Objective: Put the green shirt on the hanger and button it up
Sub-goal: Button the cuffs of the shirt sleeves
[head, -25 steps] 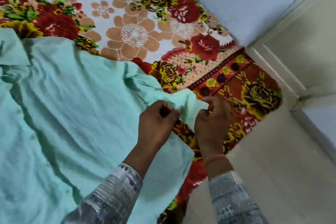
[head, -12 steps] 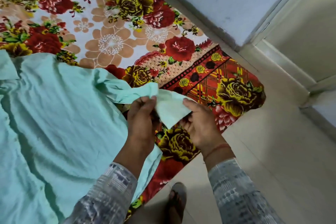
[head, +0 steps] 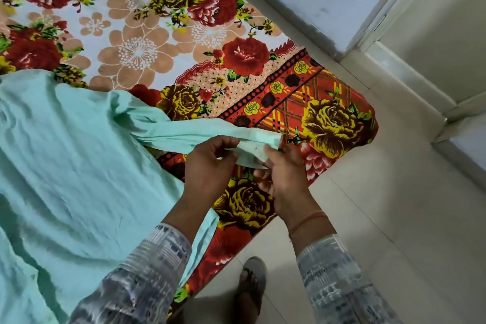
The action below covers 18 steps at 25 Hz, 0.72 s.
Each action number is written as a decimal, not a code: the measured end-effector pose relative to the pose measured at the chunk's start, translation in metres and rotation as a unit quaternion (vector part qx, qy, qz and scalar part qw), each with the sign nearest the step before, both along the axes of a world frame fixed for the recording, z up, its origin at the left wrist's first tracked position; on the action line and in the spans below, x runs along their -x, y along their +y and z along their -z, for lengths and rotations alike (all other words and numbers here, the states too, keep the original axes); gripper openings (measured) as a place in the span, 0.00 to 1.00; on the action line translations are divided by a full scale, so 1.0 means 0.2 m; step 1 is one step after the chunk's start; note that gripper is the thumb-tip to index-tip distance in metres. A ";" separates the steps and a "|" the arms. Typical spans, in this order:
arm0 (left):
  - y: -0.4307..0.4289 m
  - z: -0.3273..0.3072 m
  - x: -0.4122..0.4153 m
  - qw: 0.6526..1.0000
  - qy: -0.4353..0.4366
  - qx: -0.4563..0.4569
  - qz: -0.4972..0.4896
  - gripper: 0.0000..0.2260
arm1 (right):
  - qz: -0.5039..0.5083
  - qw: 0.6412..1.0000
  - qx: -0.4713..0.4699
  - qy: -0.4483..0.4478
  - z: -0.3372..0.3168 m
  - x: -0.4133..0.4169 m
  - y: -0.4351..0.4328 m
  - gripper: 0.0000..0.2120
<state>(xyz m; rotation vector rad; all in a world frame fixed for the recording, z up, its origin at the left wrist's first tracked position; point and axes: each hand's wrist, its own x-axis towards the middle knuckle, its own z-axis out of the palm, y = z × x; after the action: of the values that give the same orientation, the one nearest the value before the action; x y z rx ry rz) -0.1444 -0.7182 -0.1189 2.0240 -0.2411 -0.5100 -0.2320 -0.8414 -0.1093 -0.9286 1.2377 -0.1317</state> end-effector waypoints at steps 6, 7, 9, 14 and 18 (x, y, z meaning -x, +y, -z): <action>-0.09 0.00 -0.03 0.984 -0.172 -0.017 0.049 0.12 | -0.127 0.823 0.551 0.058 0.08 0.10 -0.02 0.12; -0.10 0.01 -0.03 0.979 -0.188 -0.025 0.076 0.16 | -0.137 0.801 0.580 0.052 0.09 0.09 -0.04 0.11; -0.12 0.03 -0.04 0.965 -0.215 -0.066 0.133 0.25 | -0.164 0.783 0.598 0.042 0.10 0.04 -0.11 0.14; -0.24 0.05 -0.11 0.940 -0.240 -0.111 0.217 0.27 | -0.290 0.801 0.517 0.082 0.14 -0.05 -0.22 0.23; -0.33 0.07 -0.17 0.946 -0.179 -0.150 0.227 0.27 | -0.218 0.857 0.458 0.088 0.19 -0.06 -0.23 0.15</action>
<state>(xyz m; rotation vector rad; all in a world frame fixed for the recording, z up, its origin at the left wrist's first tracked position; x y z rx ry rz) -0.1101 -0.7839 -0.1337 2.3596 -0.9159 -0.4767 -0.2194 -0.8877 -0.1478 -2.0722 1.0780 -0.2925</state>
